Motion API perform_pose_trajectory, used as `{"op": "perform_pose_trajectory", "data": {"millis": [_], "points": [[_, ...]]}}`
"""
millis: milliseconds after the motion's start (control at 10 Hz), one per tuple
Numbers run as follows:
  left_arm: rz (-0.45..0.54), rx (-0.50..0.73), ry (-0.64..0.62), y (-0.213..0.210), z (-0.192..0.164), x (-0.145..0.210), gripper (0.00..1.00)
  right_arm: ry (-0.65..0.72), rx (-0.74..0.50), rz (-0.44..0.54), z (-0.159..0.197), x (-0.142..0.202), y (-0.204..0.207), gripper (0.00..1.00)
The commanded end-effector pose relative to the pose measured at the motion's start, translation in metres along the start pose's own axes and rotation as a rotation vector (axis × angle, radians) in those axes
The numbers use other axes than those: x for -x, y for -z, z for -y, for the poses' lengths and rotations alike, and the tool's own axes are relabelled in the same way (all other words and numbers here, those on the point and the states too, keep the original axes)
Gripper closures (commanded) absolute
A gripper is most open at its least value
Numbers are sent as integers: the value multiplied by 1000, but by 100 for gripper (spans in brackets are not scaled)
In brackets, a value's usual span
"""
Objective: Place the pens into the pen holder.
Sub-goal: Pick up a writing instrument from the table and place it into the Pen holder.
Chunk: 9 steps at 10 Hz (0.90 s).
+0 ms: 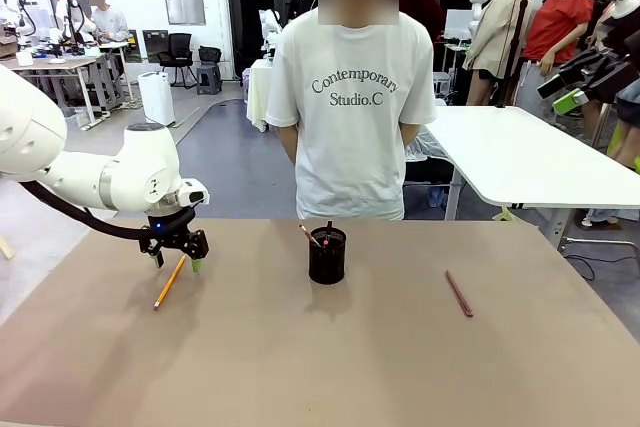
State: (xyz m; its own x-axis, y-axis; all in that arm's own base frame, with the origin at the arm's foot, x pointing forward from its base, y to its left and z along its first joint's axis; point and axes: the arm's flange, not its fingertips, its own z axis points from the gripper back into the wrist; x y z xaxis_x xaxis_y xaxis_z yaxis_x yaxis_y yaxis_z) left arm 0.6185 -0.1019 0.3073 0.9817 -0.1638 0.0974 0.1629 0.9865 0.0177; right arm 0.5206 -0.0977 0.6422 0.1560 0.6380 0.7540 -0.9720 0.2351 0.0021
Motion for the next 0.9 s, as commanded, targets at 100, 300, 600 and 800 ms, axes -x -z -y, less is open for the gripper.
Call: {"op": "perform_pose_trajectory", "data": {"millis": [100,300,600,800], "points": [[-5,12,-14,-1,-6,-5,45,-4,-1,5,-2,-1,0,0],[-9,9,-14,0,-5,-6,84,-4,-1,5,-2,-1,0,0],[-13,1,-13,0,-6,-6,100,-4,-1,5,-2,-1,0,0],[-20,1,-10,1,-5,-6,100,-4,-1,5,-2,-1,0,0]]}}
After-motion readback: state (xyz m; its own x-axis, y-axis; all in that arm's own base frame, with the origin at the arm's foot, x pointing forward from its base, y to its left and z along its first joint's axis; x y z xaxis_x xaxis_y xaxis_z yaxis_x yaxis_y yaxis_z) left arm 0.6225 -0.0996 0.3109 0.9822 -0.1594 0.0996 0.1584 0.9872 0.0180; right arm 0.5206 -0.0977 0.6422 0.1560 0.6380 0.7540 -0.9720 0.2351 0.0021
